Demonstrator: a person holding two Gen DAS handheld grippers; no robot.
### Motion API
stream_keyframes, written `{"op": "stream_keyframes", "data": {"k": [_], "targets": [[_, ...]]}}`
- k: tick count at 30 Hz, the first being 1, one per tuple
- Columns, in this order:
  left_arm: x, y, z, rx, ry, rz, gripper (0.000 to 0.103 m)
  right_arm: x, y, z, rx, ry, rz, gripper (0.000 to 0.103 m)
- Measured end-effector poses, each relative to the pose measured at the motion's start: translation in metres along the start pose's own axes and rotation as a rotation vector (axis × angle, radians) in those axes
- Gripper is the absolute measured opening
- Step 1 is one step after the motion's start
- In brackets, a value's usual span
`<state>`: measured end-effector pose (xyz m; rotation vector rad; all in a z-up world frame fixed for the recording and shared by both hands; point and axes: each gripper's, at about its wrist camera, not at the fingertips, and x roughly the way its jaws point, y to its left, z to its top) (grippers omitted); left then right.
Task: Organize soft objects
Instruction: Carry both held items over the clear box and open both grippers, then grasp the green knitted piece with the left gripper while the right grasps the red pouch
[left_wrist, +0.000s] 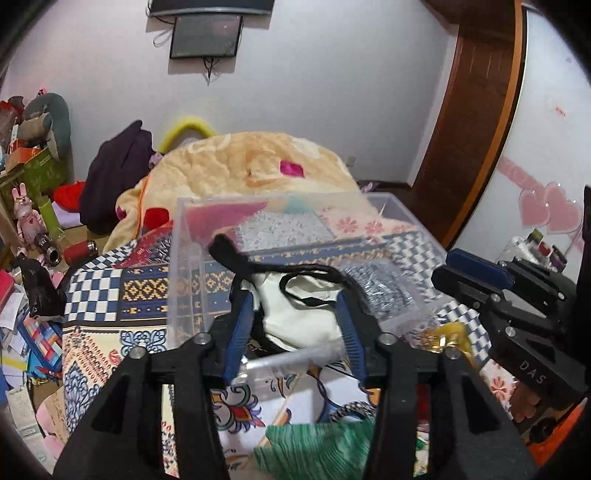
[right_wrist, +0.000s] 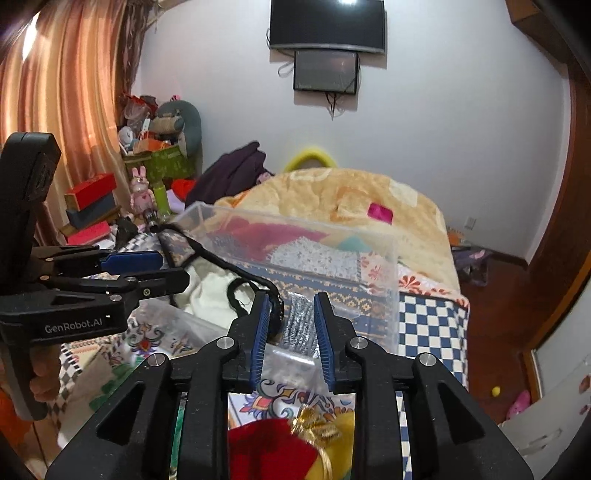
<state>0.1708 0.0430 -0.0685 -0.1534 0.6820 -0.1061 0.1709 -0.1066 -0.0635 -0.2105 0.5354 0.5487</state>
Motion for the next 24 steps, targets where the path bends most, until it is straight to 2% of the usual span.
{"op": "stream_keyframes", "data": {"k": [3, 7, 13, 18, 22, 24], "targets": [[-0.020, -0.002, -0.001, 0.004, -0.048, -0.019, 0.061, -0.015, 0.004, -0.002, 0.004, -0.038, 0.011, 0.038], [-0.039, -0.007, -0.012, 0.026, -0.084, -0.017, 0.067, -0.031, 0.007, -0.014, 0.016, -0.067, 0.020, 0.038], [-0.048, -0.014, -0.038, 0.029, -0.094, -0.030, 0.074, -0.034, 0.001, -0.041, 0.078, -0.044, 0.045, 0.040], [-0.040, -0.018, -0.063, -0.004, -0.061, -0.081, 0.075, -0.031, 0.003, -0.060, 0.099, -0.013, 0.027, 0.040], [-0.036, -0.018, -0.082, 0.004, -0.038, -0.039, 0.075, -0.027, 0.002, -0.072, 0.103, 0.018, 0.018, 0.040], [-0.034, -0.015, -0.090, -0.008, -0.028, -0.042, 0.075, -0.027, 0.001, -0.076, 0.101, 0.024, 0.014, 0.040]]}}
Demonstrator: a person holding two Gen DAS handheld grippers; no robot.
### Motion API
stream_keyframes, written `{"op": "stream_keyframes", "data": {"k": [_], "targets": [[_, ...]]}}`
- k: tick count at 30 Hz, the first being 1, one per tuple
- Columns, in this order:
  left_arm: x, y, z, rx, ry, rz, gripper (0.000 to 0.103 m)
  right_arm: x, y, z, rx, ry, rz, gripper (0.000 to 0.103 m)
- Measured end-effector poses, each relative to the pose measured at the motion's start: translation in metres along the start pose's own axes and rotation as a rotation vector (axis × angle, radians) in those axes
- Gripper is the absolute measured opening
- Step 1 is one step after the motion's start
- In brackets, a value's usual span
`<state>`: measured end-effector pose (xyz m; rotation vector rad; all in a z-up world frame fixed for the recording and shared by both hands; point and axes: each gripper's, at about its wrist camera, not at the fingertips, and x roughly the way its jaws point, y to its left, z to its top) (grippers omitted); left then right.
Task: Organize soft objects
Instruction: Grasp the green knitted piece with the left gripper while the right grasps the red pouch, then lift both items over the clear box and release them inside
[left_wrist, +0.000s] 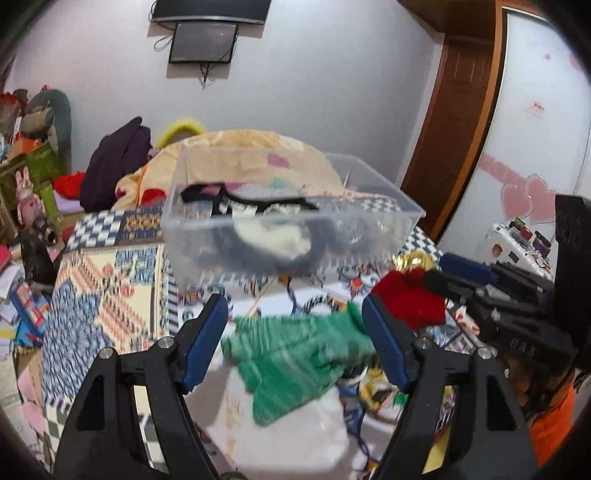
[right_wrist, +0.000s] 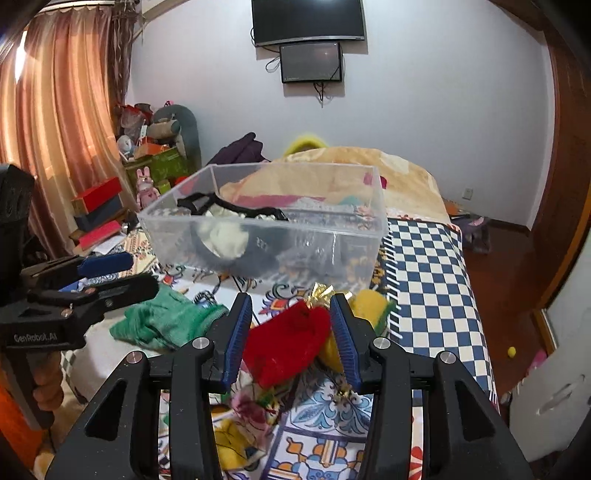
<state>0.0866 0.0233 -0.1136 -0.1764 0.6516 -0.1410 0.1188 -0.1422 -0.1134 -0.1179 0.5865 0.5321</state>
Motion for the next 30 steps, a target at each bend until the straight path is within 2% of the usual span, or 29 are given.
{"op": "stream_keyframes", "data": {"k": [6, 14, 17, 22, 24, 30], "targets": [[0.011, 0.005, -0.015, -0.016, 0.042, 0.004, 0.075, 0.007, -0.006, -0.004, 0.023, 0.030, 0.008, 0.040], [0.019, 0.004, -0.025, -0.009, 0.070, -0.005, 0.073, 0.014, 0.008, -0.011, -0.029, 0.056, 0.005, 0.040], [0.019, 0.004, -0.025, -0.014, 0.074, -0.011, 0.061, 0.015, 0.008, -0.012, -0.036, 0.056, 0.001, 0.038], [0.017, 0.008, -0.022, -0.036, 0.067, -0.022, 0.034, 0.019, 0.007, -0.012, -0.024, 0.066, -0.005, 0.015], [0.016, 0.010, -0.020, -0.049, 0.062, -0.030, 0.028, 0.020, 0.005, -0.011, -0.015, 0.065, -0.004, 0.012], [0.006, 0.007, -0.018, -0.039, 0.022, -0.026, 0.021, 0.012, 0.010, -0.008, -0.031, 0.035, -0.015, 0.008]]}}
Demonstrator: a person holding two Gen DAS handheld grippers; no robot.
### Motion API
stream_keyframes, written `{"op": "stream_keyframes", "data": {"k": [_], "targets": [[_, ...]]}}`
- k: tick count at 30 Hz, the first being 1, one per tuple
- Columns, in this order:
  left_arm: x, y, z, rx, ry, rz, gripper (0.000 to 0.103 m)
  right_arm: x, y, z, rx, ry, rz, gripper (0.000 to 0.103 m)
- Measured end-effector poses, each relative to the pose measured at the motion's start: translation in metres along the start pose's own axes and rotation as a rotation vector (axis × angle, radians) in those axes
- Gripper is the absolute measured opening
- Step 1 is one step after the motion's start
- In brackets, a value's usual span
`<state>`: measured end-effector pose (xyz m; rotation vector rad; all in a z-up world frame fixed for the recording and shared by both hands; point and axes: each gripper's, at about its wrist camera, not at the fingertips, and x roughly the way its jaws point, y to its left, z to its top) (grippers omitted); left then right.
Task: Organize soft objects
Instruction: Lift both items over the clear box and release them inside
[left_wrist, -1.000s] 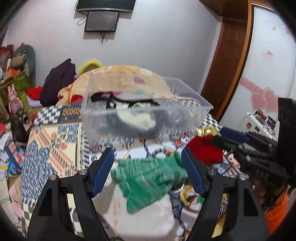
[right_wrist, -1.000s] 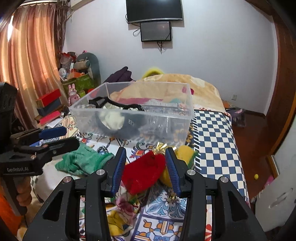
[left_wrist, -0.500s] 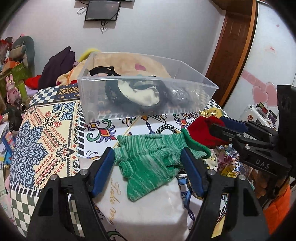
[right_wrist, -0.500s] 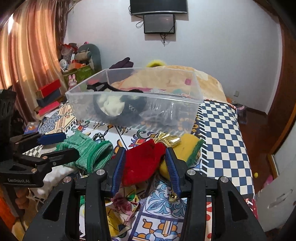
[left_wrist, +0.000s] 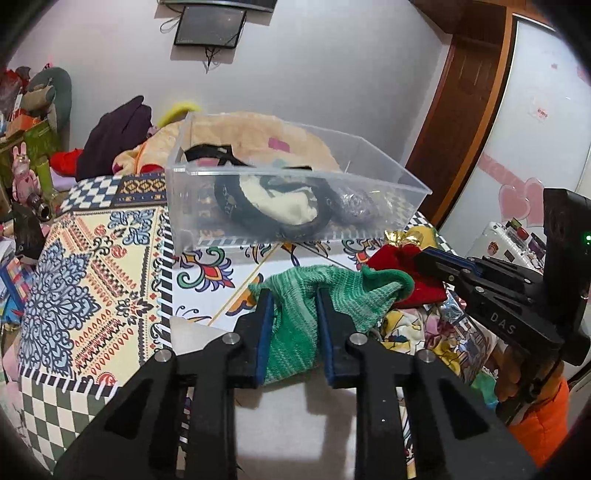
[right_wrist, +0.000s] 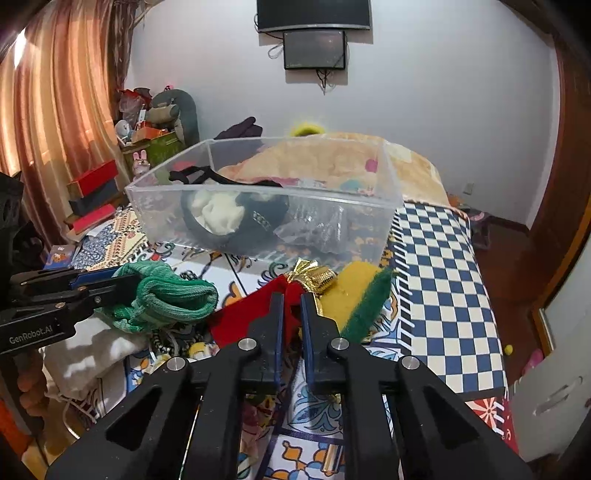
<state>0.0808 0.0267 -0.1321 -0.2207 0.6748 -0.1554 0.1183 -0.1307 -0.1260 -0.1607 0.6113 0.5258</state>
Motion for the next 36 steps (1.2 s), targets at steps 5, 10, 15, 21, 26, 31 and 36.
{"op": "stream_keyframes", "data": {"k": [5, 10, 15, 21, 26, 31, 36], "targets": [[-0.015, -0.001, 0.003, 0.002, -0.052, 0.005, 0.021, -0.010, 0.007, 0.006, -0.021, -0.040, -0.011, 0.007], [-0.025, 0.003, 0.009, -0.015, -0.090, 0.007, 0.021, -0.015, 0.015, 0.012, -0.049, -0.067, -0.042, 0.006], [-0.031, 0.009, 0.015, -0.029, -0.108, 0.024, 0.021, -0.022, 0.018, 0.025, -0.062, -0.104, -0.067, 0.006], [-0.039, 0.012, 0.024, -0.036, -0.130, 0.031, 0.021, -0.033, 0.017, 0.038, -0.081, -0.138, -0.087, 0.005], [-0.041, 0.012, 0.027, -0.034, -0.138, 0.028, 0.021, -0.018, 0.012, 0.033, -0.064, -0.065, -0.058, 0.008], [-0.041, 0.010, 0.029, -0.023, -0.136, 0.029, 0.021, 0.004, 0.011, 0.026, -0.059, 0.005, -0.035, 0.025], [-0.039, 0.008, 0.028, -0.015, -0.133, 0.028, 0.021, 0.011, 0.010, 0.021, -0.059, 0.035, -0.016, 0.030]]}}
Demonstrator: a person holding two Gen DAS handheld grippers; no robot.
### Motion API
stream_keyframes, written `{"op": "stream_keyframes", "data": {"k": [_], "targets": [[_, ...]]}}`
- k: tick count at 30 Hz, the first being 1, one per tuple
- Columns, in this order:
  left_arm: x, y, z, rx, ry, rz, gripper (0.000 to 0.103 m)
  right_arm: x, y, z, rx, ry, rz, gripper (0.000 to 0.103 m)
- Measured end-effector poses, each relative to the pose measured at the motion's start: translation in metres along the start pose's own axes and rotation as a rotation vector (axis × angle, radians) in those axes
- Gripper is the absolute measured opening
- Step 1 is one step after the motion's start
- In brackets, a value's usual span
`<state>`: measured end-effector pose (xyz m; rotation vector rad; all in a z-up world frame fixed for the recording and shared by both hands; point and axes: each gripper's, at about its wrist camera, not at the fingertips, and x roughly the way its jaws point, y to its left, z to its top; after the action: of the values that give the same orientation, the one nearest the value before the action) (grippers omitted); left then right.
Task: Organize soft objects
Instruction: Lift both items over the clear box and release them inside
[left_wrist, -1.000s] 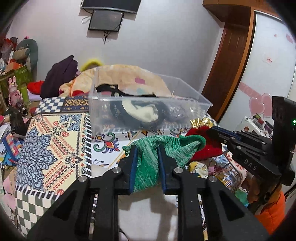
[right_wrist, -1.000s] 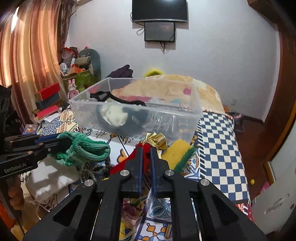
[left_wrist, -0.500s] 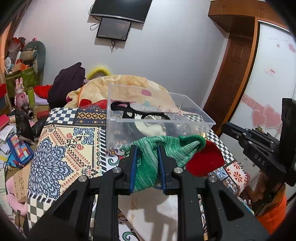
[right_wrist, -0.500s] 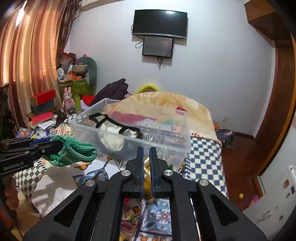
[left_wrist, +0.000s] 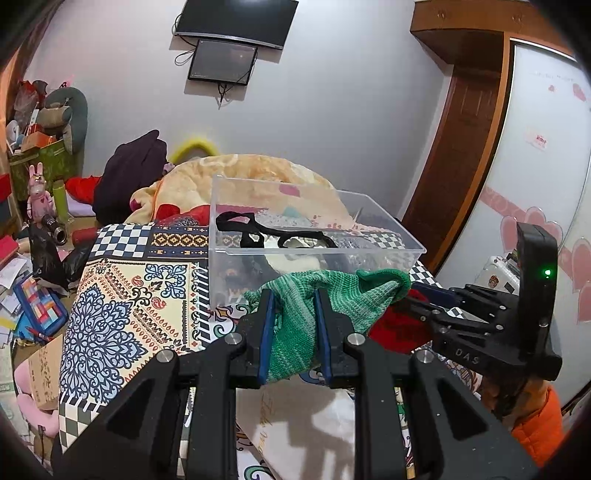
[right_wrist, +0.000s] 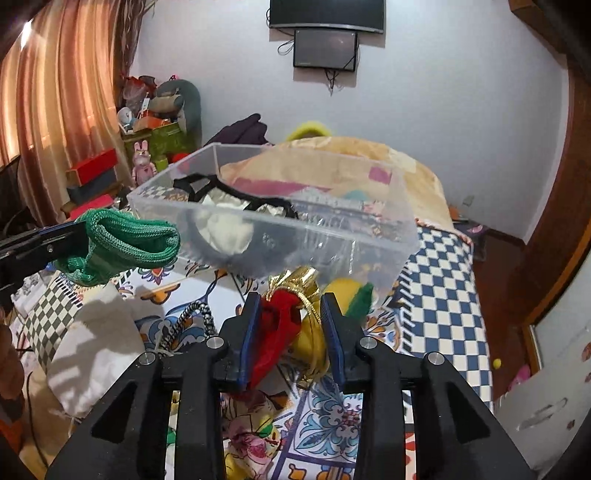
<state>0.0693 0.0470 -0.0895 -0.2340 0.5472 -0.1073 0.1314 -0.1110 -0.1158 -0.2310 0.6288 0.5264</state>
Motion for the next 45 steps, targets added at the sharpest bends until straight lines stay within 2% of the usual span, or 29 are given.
{"op": "stream_keyframes", "data": {"k": [3, 4, 5, 10, 20, 31, 37, 45], "targets": [[0.003, -0.001, -0.002, 0.004, 0.012, 0.005, 0.021, 0.005, 0.004, -0.002, -0.020, 0.012, -0.005, 0.028], [0.004, -0.001, -0.002, 0.004, 0.014, 0.005, 0.021, 0.005, 0.006, -0.003, -0.027, 0.010, -0.012, 0.016], [0.005, -0.001, -0.002, 0.004, 0.014, 0.006, 0.021, 0.005, 0.009, -0.004, -0.036, 0.010, -0.016, 0.013], [0.008, -0.001, 0.007, 0.007, 0.012, 0.013, 0.021, -0.005, 0.013, 0.001, -0.051, -0.029, -0.020, 0.012], [0.014, -0.001, 0.049, 0.025, -0.039, 0.055, 0.021, -0.041, -0.003, 0.043, -0.007, -0.180, -0.016, 0.012], [0.046, -0.006, 0.087, 0.034, -0.019, 0.087, 0.021, -0.044, -0.015, 0.076, 0.034, -0.283, -0.038, 0.012], [0.079, -0.007, 0.093, 0.066, 0.038, 0.132, 0.021, -0.023, -0.020, 0.086, 0.051, -0.261, -0.032, 0.012], [0.121, -0.005, 0.087, 0.106, 0.141, 0.166, 0.021, 0.022, -0.017, 0.081, 0.001, -0.139, -0.040, 0.012]]}}
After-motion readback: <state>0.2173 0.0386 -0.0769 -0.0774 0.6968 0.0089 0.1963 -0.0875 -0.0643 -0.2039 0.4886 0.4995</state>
